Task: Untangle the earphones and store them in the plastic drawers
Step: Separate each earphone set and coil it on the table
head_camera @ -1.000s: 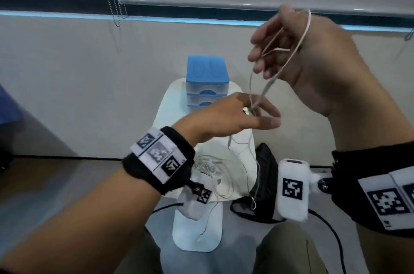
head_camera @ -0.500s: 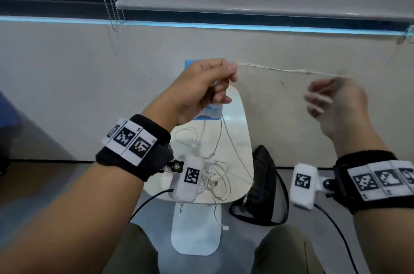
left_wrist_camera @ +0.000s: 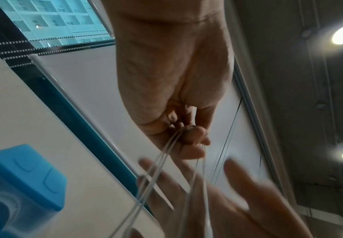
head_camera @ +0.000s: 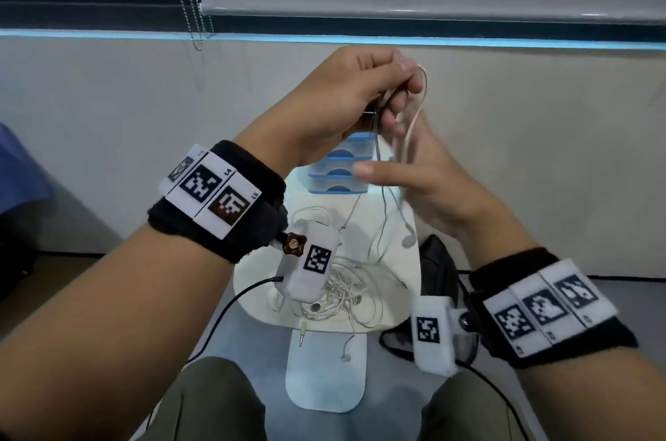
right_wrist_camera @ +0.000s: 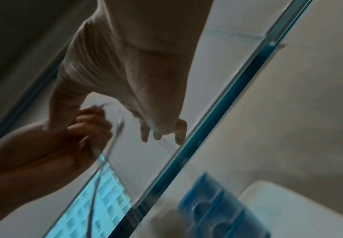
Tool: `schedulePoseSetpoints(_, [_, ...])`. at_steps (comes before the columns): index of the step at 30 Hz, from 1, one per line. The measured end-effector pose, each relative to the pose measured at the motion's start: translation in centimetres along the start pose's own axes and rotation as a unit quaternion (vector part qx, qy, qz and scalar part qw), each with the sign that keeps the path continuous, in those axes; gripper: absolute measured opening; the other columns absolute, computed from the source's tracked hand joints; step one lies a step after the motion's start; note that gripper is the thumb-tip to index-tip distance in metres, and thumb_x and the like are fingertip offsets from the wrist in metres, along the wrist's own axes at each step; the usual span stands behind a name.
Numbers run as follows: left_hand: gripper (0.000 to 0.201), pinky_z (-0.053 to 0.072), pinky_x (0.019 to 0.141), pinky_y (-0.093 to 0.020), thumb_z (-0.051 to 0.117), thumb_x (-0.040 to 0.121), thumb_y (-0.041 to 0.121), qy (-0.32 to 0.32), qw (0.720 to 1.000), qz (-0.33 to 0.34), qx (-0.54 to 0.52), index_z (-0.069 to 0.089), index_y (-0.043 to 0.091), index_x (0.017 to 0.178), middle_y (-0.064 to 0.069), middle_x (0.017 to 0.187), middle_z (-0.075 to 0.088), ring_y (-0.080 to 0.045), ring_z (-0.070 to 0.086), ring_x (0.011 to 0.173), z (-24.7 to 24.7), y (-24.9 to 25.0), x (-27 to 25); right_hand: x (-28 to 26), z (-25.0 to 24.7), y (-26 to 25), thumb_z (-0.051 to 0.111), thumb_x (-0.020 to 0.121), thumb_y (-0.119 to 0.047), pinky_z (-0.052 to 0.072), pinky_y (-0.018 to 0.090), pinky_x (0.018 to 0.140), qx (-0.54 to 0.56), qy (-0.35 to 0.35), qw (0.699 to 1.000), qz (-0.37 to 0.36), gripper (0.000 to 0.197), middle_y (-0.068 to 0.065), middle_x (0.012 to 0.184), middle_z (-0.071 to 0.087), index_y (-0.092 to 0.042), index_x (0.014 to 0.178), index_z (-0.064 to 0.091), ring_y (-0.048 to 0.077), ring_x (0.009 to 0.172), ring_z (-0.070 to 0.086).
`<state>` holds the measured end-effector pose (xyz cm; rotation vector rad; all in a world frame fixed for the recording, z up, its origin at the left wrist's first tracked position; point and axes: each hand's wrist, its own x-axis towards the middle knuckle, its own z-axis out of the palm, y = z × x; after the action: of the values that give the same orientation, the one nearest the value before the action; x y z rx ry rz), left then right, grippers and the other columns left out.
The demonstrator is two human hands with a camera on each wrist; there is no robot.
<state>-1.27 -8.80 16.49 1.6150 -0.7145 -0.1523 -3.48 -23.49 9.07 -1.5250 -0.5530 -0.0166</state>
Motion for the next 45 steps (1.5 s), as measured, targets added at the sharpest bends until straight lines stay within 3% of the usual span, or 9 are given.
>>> schedulePoseSetpoints(3, [0.023, 0.056, 0.070, -0.027, 0.051, 0.108, 0.017, 0.079, 0.997, 0.015, -0.021, 0.064, 0.009, 0.091, -0.001, 0.071, 0.059, -0.014, 0.057, 0.061, -1.7, -0.4, 0.3, 1.3, 1.1, 2.2, 0.066, 0.096, -0.003, 0.056, 0.041, 0.091, -0.030, -0.014, 0.997, 0.071, 0.015, 0.012, 0.076, 0.071, -0.003, 0.110, 0.063, 0.029, 0.086, 0.074])
schedulePoseSetpoints(6, [0.020, 0.058, 0.072, -0.028, 0.056, 0.105, 0.013, 0.198, 0.980, -0.004, -0.029, 0.067, 0.009, 0.089, -0.001, 0.071, 0.065, -0.016, 0.065, 0.065, -5.7, -1.9, 0.2, 1.5, -0.9, 4.1, 0.052, 0.107, -0.012, 0.051, 0.038, 0.074, -0.038, 0.004, 0.990, 0.138, 0.020, 0.003, 0.054, 0.045, -0.007, 0.093, 0.066, 0.020, 0.059, 0.061])
schedulePoseSetpoints(10, [0.012, 0.062, 0.074, -0.032, 0.059, 0.097, 0.003, 0.296, 0.952, -0.077, 0.005, 0.070, 0.007, 0.101, -0.004, 0.074, 0.075, -0.020, 0.074, 0.070, -9.6, -6.6, -0.3, 2.3, -4.2, 5.0, 0.052, 0.108, -0.019, 0.047, 0.026, 0.065, -0.142, -0.003, 0.974, 0.177, 0.023, 0.000, 0.061, 0.046, -0.009, 0.094, 0.068, 0.017, 0.059, 0.057])
schedulePoseSetpoints(14, [0.027, 0.060, 0.066, -0.032, 0.050, 0.093, -0.006, 0.324, 0.931, -0.156, 0.054, 0.062, 0.018, 0.099, -0.011, 0.077, 0.071, -0.020, 0.071, 0.061, -10.5, -11.4, -0.5, 4.3, -6.2, 6.7, 0.051, 0.106, -0.019, 0.044, 0.034, 0.067, -0.280, 0.060, 0.944, 0.163, 0.021, 0.000, 0.069, 0.057, -0.009, 0.100, 0.068, 0.016, 0.065, 0.059])
schedulePoseSetpoints(18, [0.037, 0.056, 0.061, -0.030, 0.041, 0.091, -0.008, 0.246, 0.920, -0.235, 0.195, 0.068, 0.013, 0.078, -0.014, 0.081, 0.065, -0.019, 0.062, 0.055, -10.3, -14.9, 0.4, 6.5, -6.0, 9.4, 0.048, 0.105, -0.015, 0.048, 0.032, 0.069, -0.374, 0.043, 0.913, 0.157, 0.019, 0.003, 0.078, 0.064, -0.009, 0.100, 0.066, 0.020, 0.072, 0.061])
schedulePoseSetpoints(24, [0.036, 0.051, 0.063, -0.027, 0.040, 0.101, 0.001, 0.098, 0.878, -0.378, 0.277, 0.069, 0.017, 0.112, -0.005, 0.089, 0.068, -0.016, 0.061, 0.067, -10.3, -19.8, 0.8, 7.6, -5.0, 13.9, 0.043, 0.106, -0.013, 0.036, 0.033, 0.070, -0.499, -0.064, 0.848, 0.166, 0.020, 0.000, 0.102, 0.063, -0.010, 0.101, 0.063, 0.023, 0.088, 0.054])
schedulePoseSetpoints(30, [0.036, 0.051, 0.066, -0.026, 0.040, 0.102, 0.001, 0.112, 0.884, -0.393, 0.226, 0.063, 0.020, 0.122, -0.004, 0.091, 0.070, -0.014, 0.064, 0.068, -11.2, -21.1, 1.7, 8.5, -5.5, 16.4, 0.045, 0.106, -0.016, 0.050, 0.041, 0.085, -0.527, -0.077, 0.829, 0.171, 0.022, 0.005, 0.108, 0.069, -0.021, 0.100, 0.065, 0.028, 0.095, 0.060])
schedulePoseSetpoints(39, [0.023, 0.051, 0.073, -0.030, 0.056, 0.097, 0.004, 0.136, 0.880, -0.403, 0.211, 0.063, 0.011, 0.118, -0.009, 0.093, 0.069, -0.019, 0.064, 0.073, -11.7, -21.6, 3.7, 10.8, -5.3, 16.8, 0.047, 0.105, -0.026, 0.041, 0.048, 0.093, -0.550, -0.102, 0.799, 0.222, 0.021, -0.003, 0.098, 0.061, -0.025, 0.088, 0.058, 0.026, 0.098, 0.054])
schedulePoseSetpoints(45, [0.041, 0.049, 0.064, -0.027, 0.080, 0.088, 0.043, 0.084, 0.884, -0.401, 0.224, 0.063, 0.009, 0.104, -0.008, 0.083, 0.065, -0.022, 0.061, 0.071, -10.6, -22.9, 4.5, 11.4, -6.4, 16.3, 0.056, 0.097, -0.035, 0.043, 0.054, 0.104, -0.565, -0.105, 0.765, 0.290, 0.017, 0.004, 0.115, 0.044, -0.036, 0.081, 0.053, 0.031, 0.108, 0.045])
